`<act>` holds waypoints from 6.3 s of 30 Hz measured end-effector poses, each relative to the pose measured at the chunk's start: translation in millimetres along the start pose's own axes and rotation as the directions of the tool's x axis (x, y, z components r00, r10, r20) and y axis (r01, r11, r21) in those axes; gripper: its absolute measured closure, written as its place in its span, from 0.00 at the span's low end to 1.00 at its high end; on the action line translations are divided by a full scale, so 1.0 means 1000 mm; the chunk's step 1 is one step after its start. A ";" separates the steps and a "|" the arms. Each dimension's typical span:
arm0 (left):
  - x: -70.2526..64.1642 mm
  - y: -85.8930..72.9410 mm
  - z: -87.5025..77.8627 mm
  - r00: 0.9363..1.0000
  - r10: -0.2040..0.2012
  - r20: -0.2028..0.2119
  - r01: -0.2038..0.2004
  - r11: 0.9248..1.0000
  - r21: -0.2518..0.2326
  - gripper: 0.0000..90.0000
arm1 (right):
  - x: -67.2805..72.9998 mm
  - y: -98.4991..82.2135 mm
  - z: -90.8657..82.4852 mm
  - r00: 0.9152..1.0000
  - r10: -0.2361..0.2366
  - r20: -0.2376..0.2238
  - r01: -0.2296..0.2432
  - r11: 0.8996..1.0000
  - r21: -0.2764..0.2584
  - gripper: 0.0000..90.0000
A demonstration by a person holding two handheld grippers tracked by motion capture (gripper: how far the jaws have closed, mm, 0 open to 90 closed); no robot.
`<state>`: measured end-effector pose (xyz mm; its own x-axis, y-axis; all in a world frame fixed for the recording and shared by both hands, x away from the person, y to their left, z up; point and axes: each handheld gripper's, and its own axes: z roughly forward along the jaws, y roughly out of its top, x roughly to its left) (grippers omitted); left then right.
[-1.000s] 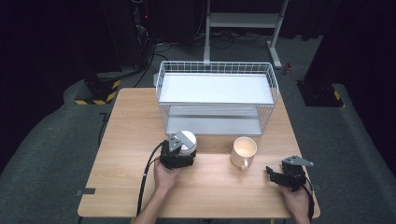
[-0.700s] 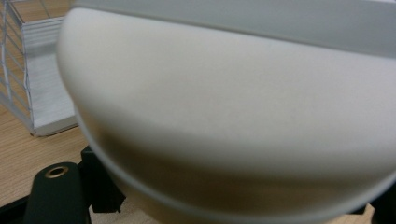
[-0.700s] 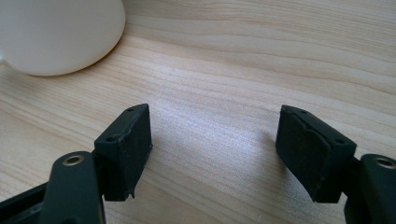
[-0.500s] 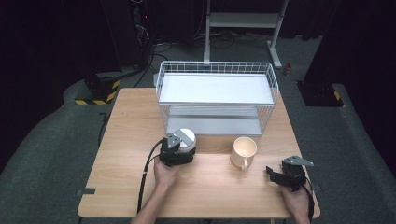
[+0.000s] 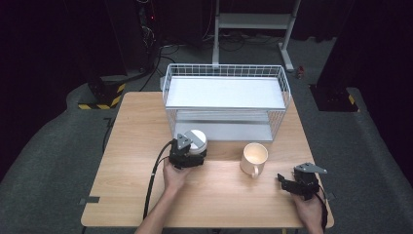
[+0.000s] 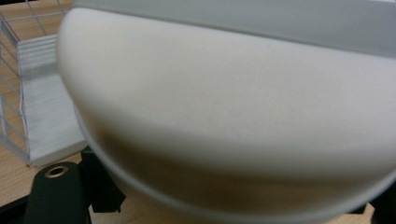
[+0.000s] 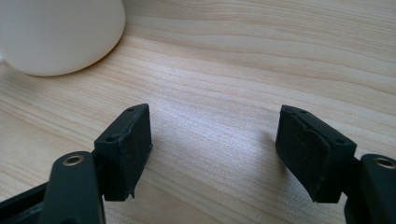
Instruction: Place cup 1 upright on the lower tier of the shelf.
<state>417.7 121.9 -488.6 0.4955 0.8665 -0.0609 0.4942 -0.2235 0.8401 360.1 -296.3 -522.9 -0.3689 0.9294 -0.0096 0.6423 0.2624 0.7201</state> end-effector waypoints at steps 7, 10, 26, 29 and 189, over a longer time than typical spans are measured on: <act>0.003 0.010 0.005 1.000 -0.011 -0.001 0.011 1.000 -0.008 0.21 | 0.000 0.000 0.000 1.000 0.000 0.000 0.000 1.000 0.000 0.30; 0.007 0.015 0.007 1.000 -0.012 -0.006 0.012 1.000 -0.003 0.21 | 0.000 0.000 0.000 1.000 0.000 0.000 0.000 1.000 0.000 0.30; 0.011 0.036 0.029 1.000 -0.018 -0.017 0.018 1.000 -0.001 0.21 | 0.000 0.000 0.000 1.000 0.000 0.000 0.000 1.000 0.000 0.30; 0.011 0.038 0.031 1.000 -0.016 -0.021 0.016 1.000 -0.004 0.21 | 0.000 0.000 0.000 1.000 0.000 0.000 0.000 1.000 0.000 0.30; 0.029 0.042 0.070 0.985 -0.047 -0.167 0.062 0.995 0.084 0.47 | 0.000 0.000 0.000 1.000 -0.002 0.000 0.002 1.000 -0.001 0.30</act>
<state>502.9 106.8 -492.2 0.3454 0.9384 -0.0099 0.5823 -0.2060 0.7865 359.9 -296.5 -523.0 -0.3699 0.9290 -0.0113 0.6410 0.2640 0.7207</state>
